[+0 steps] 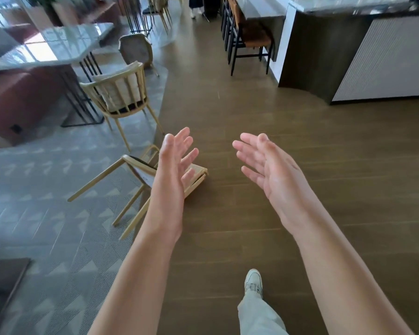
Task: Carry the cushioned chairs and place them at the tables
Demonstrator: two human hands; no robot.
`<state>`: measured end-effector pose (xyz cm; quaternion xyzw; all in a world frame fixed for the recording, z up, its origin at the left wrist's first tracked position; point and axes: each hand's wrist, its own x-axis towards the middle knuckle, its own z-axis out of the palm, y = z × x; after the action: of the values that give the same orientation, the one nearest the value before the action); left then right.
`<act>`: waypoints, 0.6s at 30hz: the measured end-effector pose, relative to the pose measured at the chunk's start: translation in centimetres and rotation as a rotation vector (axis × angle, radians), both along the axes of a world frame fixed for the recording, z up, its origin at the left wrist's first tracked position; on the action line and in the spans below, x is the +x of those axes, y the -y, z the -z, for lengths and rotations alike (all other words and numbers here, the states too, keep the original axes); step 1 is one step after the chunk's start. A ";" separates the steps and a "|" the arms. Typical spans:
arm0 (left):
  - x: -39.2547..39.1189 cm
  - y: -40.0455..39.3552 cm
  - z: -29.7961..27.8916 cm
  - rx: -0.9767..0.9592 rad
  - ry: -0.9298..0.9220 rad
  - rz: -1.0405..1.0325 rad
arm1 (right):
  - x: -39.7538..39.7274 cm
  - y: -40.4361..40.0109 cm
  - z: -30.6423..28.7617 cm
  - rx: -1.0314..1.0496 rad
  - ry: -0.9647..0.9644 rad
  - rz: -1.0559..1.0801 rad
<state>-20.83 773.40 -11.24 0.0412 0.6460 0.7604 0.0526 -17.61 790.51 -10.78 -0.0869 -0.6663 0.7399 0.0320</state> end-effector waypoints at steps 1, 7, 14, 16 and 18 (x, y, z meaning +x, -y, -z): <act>-1.5 -0.6 -0.1 -0.005 0.002 -0.016 | -1.8 -0.7 0.0 -0.008 -0.004 -0.011; -10.3 -5.4 -0.9 -0.025 -0.004 -0.118 | -12.9 -5.4 -0.7 -0.031 -0.025 -0.117; -17.5 -9.8 -0.2 -0.056 0.008 -0.155 | -22.5 -9.1 0.5 -0.071 0.032 -0.175; -19.4 -10.4 0.2 -0.061 0.013 -0.170 | -24.5 -9.8 1.0 -0.094 0.038 -0.190; -22.0 -11.1 0.8 -0.060 0.035 -0.180 | -26.9 -10.5 1.6 -0.102 0.061 -0.192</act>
<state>-42.78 784.48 -12.07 -0.0320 0.6687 0.7429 -0.0036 -44.50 801.06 -12.37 -0.0465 -0.6339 0.7694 -0.0638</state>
